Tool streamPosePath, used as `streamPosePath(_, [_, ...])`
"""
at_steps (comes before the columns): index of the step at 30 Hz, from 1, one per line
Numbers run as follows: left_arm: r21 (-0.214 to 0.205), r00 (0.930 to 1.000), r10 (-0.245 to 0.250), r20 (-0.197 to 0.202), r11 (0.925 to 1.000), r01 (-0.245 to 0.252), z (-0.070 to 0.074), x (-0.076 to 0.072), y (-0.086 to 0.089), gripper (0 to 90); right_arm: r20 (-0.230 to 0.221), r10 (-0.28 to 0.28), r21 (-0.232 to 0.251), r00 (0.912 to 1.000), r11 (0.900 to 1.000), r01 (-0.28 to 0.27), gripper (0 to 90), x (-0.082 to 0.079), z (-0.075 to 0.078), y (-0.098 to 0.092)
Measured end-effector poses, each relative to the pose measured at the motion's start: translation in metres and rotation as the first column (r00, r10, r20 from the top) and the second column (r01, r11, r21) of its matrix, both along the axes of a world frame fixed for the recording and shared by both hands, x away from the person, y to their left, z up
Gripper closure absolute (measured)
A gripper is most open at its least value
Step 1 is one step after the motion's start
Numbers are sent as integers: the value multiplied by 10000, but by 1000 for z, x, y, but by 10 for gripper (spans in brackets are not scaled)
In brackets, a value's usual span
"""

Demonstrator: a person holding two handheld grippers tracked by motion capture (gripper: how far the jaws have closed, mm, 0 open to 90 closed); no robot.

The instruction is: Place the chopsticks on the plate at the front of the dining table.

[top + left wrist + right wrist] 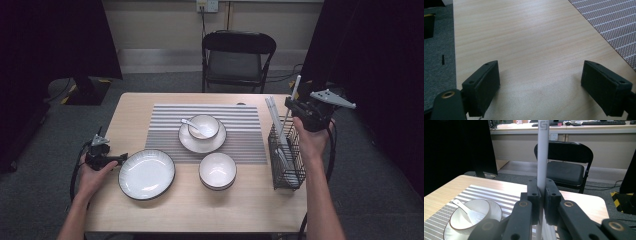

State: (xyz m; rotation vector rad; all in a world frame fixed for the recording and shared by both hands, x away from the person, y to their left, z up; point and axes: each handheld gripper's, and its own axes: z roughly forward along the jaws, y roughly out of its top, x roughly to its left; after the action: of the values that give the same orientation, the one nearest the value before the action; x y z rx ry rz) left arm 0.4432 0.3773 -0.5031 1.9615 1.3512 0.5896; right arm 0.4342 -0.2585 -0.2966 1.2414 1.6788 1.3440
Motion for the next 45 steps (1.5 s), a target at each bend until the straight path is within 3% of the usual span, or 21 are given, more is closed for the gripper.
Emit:
streamPosePath(27, [42,10000,-19,-39,10000,19,1,0,0,152,506,462,-148,9976,9989,-455,853,-6,23,18])
streamPosePath(35, [86,9999,31,-124,10000,-30,2,0,0,176,336,858,-55,9957,9963,-856,853,-1,17,31])
streamPosePath(45, [-153,9998,-7,-208,9999,4,5,-1,2,229,293,1118,86,9933,9937,-1121,853,2,13,40])
